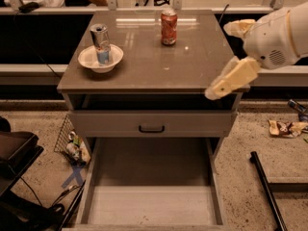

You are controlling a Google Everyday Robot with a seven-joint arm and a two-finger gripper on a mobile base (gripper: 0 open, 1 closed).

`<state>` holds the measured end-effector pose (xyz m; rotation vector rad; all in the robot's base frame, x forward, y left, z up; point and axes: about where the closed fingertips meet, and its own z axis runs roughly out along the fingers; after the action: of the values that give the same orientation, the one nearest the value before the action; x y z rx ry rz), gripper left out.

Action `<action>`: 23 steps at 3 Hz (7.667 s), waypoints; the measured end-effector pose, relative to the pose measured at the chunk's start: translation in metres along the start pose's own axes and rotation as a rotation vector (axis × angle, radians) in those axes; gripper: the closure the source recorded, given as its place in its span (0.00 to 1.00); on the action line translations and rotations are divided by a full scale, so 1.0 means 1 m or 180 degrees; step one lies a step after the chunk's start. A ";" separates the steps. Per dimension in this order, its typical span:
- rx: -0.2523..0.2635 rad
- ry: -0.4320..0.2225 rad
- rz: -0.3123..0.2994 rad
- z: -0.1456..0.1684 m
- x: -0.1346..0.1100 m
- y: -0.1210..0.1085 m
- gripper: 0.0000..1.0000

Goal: Pick redbull can from paper bowl and place on counter

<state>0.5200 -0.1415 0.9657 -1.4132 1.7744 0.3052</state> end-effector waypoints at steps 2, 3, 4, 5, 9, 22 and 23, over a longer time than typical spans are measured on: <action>0.0132 -0.1127 0.0163 0.035 -0.066 -0.028 0.00; 0.0132 -0.1127 0.0163 0.035 -0.066 -0.028 0.00; 0.0102 -0.1291 0.0189 0.053 -0.076 -0.034 0.00; 0.0027 -0.1580 0.0273 0.103 -0.102 -0.054 0.00; -0.0618 -0.2040 0.0551 0.288 -0.193 -0.075 0.00; 0.0198 -0.1670 0.1029 0.203 -0.085 -0.117 1.00; 0.0164 -0.1618 0.1094 0.223 -0.066 -0.109 1.00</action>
Offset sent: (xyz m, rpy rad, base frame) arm 0.0336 0.0332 0.0155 0.2127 -0.0927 0.0255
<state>0.7190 0.0090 0.9055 -0.8834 1.5699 0.7256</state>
